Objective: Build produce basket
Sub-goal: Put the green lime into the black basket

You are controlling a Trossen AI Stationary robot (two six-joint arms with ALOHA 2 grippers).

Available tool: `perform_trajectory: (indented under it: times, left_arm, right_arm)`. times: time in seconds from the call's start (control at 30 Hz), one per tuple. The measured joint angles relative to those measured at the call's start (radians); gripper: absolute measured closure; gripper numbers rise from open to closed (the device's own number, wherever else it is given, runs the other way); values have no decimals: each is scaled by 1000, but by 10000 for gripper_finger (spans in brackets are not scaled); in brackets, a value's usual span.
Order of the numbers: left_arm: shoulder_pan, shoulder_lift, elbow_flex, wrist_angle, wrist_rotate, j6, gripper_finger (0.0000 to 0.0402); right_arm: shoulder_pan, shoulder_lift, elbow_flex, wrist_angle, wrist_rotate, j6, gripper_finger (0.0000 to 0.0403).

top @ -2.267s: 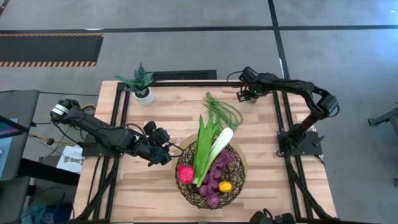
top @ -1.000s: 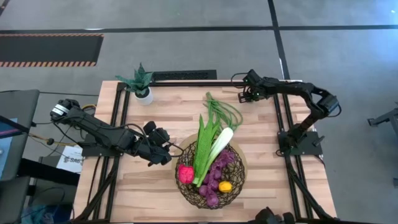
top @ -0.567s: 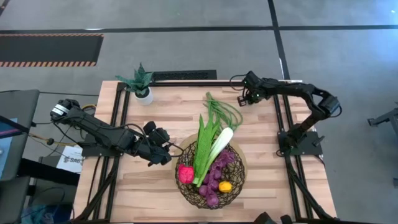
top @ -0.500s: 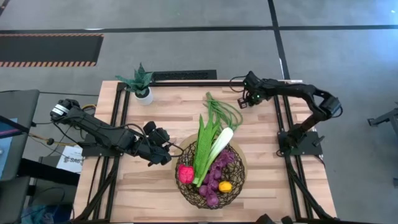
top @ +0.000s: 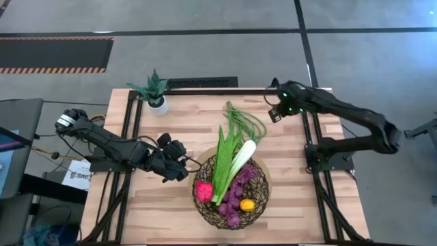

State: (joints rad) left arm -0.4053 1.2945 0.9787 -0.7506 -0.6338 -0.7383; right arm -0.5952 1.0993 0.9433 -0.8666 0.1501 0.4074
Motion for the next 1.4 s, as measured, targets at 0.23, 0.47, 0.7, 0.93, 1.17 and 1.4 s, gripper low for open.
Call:
perform_trajectory:
  times: [0.23,0.47,0.7,0.93,1.17,1.4]
  left_arm:
    - [0,0,0,0,-1,0,230]
    - [0,0,0,1,-57,21,230]
    - [4,0,0,2,-60,40,230]
    - [4,0,0,0,-52,46,230]
    - [3,0,0,0,-42,46,230]
    - [3,0,0,1,-42,45,230]
  right_arm:
    - [306,-193,4,29,-21,158,368]
    - [644,-205,4,134,68,293,368]
    - [887,-68,4,281,114,367,369]
    - [1047,106,4,395,112,457,369]
    - [1167,196,4,409,110,602,369]
    - [1244,196,4,476,111,617,369]
